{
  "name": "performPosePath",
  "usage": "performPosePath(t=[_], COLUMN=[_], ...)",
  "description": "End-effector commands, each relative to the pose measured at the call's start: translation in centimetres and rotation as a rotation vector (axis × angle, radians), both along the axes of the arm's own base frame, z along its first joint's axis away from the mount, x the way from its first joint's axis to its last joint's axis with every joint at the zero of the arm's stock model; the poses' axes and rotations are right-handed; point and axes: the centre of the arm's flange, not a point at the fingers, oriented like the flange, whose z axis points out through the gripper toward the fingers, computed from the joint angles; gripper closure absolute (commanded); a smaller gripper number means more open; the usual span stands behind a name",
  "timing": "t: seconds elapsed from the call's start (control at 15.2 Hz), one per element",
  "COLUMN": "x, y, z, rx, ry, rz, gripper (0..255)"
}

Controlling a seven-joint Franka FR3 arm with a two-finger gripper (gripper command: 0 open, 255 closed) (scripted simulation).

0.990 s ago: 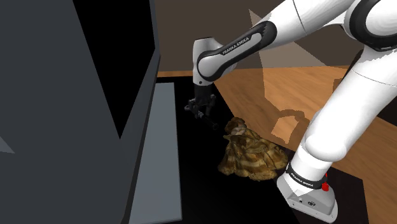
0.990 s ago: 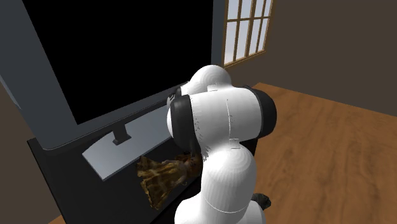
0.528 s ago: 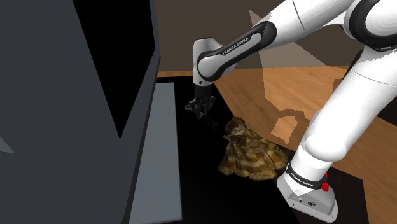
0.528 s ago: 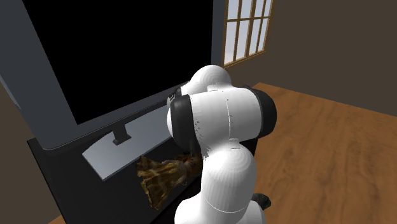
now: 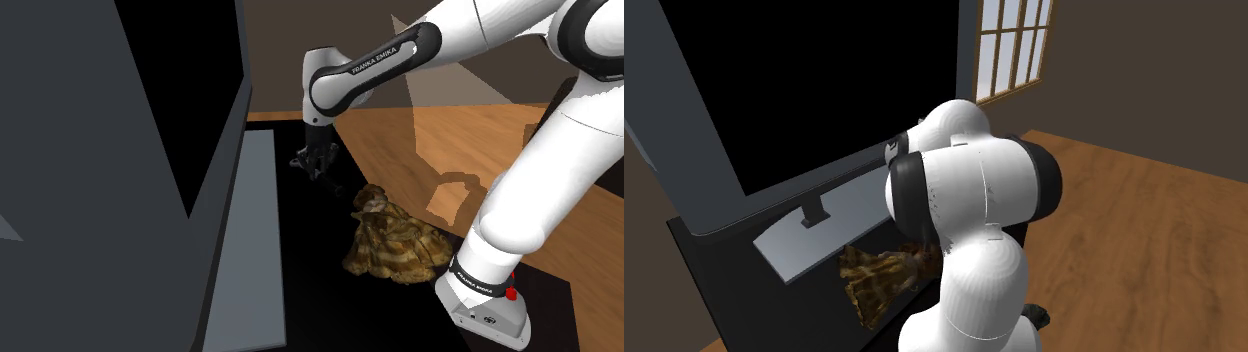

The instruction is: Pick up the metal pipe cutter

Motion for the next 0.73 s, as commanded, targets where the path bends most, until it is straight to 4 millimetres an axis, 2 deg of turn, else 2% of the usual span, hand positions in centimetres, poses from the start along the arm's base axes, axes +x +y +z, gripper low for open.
performPosePath(t=[0.0,0.53,0.66], x=[0.0,0.0,0.0], y=[0.0,0.0,0.0], z=[1.0,5.2,5.3], rx=[0.0,0.0,0.0], ry=[0.0,0.0,0.0], rz=[0.0,0.0,0.0], gripper=[255,255,255])
